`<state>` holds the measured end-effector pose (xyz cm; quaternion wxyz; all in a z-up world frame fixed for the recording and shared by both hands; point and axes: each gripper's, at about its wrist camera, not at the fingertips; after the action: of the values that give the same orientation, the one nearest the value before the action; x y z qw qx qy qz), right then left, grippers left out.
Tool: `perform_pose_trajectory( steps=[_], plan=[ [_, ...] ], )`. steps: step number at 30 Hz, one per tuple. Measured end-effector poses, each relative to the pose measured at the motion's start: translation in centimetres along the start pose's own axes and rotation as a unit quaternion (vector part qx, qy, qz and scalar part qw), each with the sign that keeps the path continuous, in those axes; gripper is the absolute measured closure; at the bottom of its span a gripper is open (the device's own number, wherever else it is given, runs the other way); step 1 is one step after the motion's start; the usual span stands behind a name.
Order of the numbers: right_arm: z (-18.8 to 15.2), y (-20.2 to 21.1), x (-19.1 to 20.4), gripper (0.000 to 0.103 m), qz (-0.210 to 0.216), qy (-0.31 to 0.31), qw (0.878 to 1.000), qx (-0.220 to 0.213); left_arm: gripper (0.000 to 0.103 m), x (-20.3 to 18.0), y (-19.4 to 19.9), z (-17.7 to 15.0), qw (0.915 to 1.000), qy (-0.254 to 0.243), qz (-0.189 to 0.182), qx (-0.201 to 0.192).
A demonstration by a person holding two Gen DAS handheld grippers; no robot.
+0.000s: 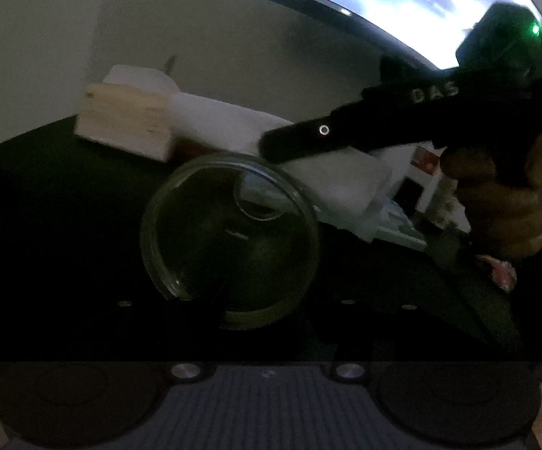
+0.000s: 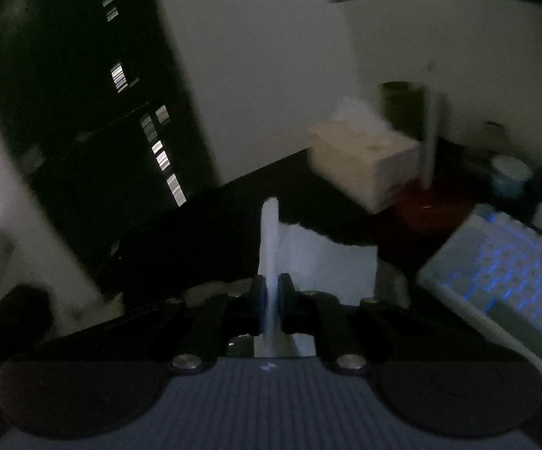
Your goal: Clean container
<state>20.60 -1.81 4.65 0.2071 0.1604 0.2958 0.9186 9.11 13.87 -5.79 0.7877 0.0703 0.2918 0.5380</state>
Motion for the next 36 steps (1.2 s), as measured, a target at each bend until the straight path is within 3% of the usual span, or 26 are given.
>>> perform_pose_trajectory(
  steps=[3,8,10,12,14,16,20,23,28,30,34,36],
  plan=[
    [-0.2,0.0,-0.1,0.094,-0.031,0.016,0.999,-0.008,0.061,-0.6,-0.2,-0.2,0.9999,-0.011,0.001,0.0],
    [0.1,0.0,-2.0,0.091,-0.112,-0.042,0.993,0.001,0.061,-0.9,-0.3,-0.4,0.9998,-0.007,-0.015,0.005],
    [-0.2,0.7,-0.9,0.091,-0.099,-0.045,0.994,0.01,0.061,-1.3,-0.3,-0.6,0.9997,-0.007,-0.02,0.007],
    [-0.9,2.1,1.3,0.091,-0.052,0.001,0.999,0.014,0.061,-1.7,-0.4,-0.8,0.9995,-0.009,-0.028,0.01],
    [-1.6,3.0,3.0,0.092,-0.039,0.047,0.998,0.01,0.061,-2.2,-0.6,-1.0,0.9992,-0.014,-0.034,0.013],
    [-1.8,2.8,2.9,0.092,-0.071,0.063,0.995,0.012,0.061,-2.6,-0.8,-1.1,0.9986,-0.017,-0.047,0.018],
    [-0.6,1.8,-0.6,0.093,-0.133,0.011,0.99,0.036,0.061,-3.9,-1.1,-1.5,0.9972,-0.03,-0.063,0.026],
    [-0.4,1.9,-1.8,0.092,-0.155,-0.008,0.986,0.058,0.061,-5.0,-1.4,-1.9,0.9963,-0.045,-0.067,0.029],
    [-2.5,4.6,1.4,0.091,-0.084,0.056,0.992,0.072,0.061,-6.2,-1.6,-2.6,0.9942,-0.059,-0.084,0.033],
    [-3.1,5.2,1.6,0.092,-0.079,0.073,0.991,0.075,0.06,-6.6,-1.8,-2.9,0.9927,-0.063,-0.097,0.035],
    [-2.8,4.4,-1.5,0.092,-0.15,0.038,0.985,0.072,0.06,-6.6,-2.1,-3.1,0.9902,-0.05,-0.125,0.036],
    [-2.6,4.3,-3.0,0.092,-0.165,0.006,0.984,0.068,0.06,-6.6,-1.9,-3.2,0.99,-0.047,-0.128,0.036]
  ],
)
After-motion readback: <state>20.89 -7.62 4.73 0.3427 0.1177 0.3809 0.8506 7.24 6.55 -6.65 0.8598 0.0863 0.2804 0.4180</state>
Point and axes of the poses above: each gripper's, at about its wrist camera, not at the fingertips, and y roughly against the way its jaws point, x to its left, z to its top, and after that the axes turned 5 degrees about -z, right-handed
